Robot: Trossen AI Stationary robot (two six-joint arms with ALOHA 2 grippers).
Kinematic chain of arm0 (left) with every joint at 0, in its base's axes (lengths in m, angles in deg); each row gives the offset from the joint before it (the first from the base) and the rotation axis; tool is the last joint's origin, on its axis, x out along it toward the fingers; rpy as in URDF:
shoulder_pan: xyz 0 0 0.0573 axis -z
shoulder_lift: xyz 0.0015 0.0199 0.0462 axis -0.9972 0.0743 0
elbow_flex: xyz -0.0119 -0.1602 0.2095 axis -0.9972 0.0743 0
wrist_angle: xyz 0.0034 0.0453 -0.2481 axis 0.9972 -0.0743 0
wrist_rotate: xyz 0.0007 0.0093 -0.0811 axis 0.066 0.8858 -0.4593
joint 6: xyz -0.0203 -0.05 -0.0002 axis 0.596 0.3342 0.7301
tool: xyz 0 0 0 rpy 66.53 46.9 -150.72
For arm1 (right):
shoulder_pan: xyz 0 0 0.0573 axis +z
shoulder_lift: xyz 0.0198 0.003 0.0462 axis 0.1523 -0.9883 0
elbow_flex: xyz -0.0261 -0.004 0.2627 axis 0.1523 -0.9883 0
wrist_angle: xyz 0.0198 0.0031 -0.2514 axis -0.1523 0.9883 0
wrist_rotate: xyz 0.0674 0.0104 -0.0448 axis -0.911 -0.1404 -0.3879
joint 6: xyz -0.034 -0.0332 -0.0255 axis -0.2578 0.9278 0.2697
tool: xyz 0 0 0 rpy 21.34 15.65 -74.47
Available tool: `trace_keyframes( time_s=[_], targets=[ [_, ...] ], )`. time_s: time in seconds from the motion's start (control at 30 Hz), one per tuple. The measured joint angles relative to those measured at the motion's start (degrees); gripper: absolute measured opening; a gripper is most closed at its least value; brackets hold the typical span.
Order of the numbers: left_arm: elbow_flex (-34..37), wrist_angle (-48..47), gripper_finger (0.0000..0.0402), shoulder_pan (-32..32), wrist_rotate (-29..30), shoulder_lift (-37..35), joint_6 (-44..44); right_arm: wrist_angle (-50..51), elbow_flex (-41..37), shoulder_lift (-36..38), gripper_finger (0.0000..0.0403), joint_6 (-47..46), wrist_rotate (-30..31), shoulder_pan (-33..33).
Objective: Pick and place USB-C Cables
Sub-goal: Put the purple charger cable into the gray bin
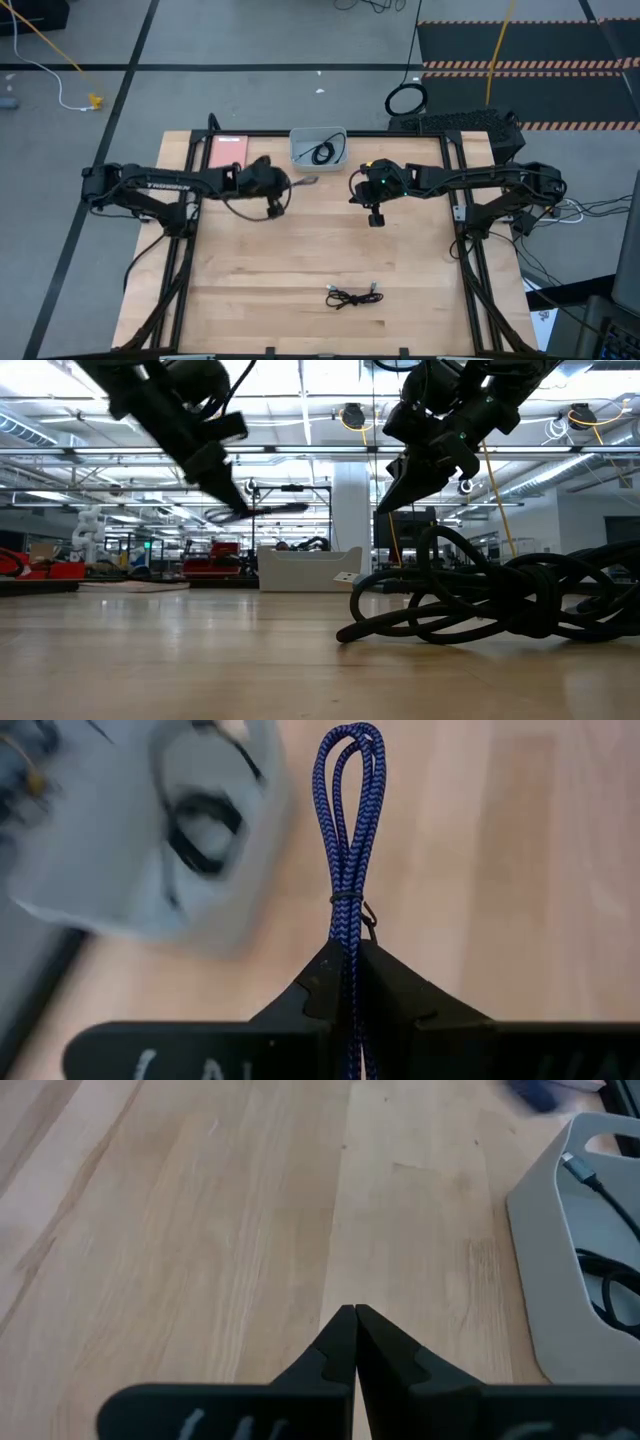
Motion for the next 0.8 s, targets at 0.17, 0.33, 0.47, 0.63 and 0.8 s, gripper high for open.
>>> trace_keyframes(
  time_s=[0.17,0.33,0.47,0.63,0.8],
  targets=[
    [-5.40,-0.38,0.0030,-6.60,-2.44,-0.04,-8.57,-1.77,0.00,0.40,0.0000,0.10,0.00,0.00],
    [-11.82,-1.55,0.0030,-13.29,-6.10,1.92,-12.82,-1.62,0.00,0.52,0.0000,3.10,0.07,-0.07],
    [-18.45,-2.68,0.0030,-16.20,-7.90,7.36,-15.72,-1.75,0.00,0.52,0.0000,4.76,0.21,-0.07],
    [-26.75,-3.79,0.0030,-18.67,-10.67,17.21,-17.74,-0.66,0.00,0.52,0.0000,4.27,0.22,-0.07],
    [-31.99,-4.56,0.0030,-20.15,-13.34,25.63,-17.99,3.00,0.00,0.52,0.0000,4.12,0.24,-0.07]
  ],
)
